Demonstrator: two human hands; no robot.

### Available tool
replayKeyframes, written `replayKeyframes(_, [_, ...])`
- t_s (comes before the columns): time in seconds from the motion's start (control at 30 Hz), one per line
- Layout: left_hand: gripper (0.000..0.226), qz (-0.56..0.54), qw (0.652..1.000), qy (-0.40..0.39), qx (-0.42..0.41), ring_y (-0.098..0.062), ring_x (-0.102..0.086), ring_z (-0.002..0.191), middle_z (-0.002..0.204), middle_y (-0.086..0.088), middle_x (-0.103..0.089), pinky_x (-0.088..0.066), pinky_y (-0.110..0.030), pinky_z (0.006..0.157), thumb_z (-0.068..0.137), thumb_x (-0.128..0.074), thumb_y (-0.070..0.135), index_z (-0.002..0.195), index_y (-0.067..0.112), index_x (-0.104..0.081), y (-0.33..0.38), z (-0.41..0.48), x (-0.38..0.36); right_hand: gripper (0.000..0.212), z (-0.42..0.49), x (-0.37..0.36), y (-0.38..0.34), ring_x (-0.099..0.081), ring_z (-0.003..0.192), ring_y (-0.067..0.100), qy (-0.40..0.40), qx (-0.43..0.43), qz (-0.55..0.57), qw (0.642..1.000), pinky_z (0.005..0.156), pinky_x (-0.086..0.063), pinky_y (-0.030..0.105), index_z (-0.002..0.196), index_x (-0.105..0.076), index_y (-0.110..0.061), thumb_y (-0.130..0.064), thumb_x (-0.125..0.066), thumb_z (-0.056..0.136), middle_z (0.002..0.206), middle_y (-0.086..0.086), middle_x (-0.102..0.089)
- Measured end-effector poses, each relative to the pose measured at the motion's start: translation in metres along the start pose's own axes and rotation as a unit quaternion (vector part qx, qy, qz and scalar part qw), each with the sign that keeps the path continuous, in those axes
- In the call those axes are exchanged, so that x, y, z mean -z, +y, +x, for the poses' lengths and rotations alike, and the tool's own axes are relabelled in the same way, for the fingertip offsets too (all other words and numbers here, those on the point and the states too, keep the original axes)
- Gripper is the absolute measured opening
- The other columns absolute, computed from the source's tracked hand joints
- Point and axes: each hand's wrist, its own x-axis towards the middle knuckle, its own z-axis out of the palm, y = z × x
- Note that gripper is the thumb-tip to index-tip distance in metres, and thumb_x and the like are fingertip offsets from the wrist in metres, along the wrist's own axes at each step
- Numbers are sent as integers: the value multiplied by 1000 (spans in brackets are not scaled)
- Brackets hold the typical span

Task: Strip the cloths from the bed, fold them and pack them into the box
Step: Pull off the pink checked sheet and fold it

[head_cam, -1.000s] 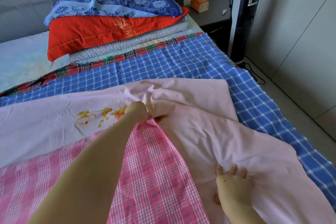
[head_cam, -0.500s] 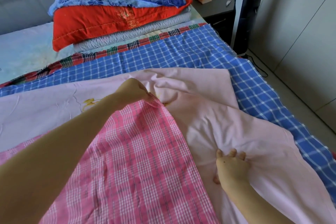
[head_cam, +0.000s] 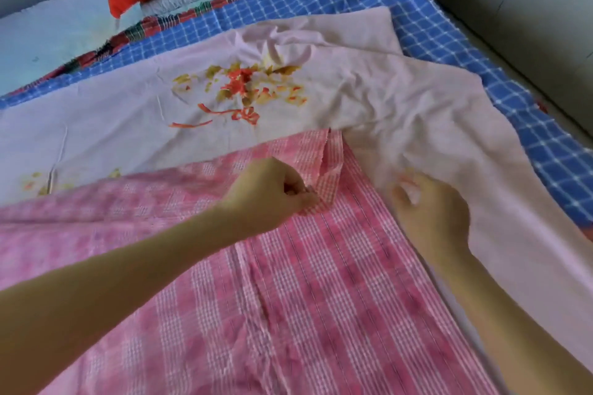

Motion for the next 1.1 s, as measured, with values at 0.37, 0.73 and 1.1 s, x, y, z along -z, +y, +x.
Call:
replayKeyframes(0.37, [15,49,980,-105,-162,-20,-61,78,85,-3,-68,-38,-24,58,90,-56,18,87,12,-70,140,-193,-112,22,-229,143,-3,-59,49,19,-223,-410,548,694,43,-48,29,70,-62,-4,-14,-51,86,57,9,-59])
replayKeyframes(0.73, [22,0,968,-231,-93,-11,-56,91,101,11,-56,-45,-19,75,95,-52,34,113,21,-56,116,-301,-262,14,-353,139,138,-68,67,23,-174,-568,361,719,52,-57,28,97,-63,7,10,-51,90,80,17,-68])
replayKeyframes(1.1, [41,208,955,-205,-43,-17,-51,103,113,2,-51,-48,-27,73,90,-50,52,113,18,-53,81,-305,-310,17,-387,98,160,-65,69,24,-64,-555,329,761,81,-57,43,71,-62,-10,-3,-61,87,73,9,-66])
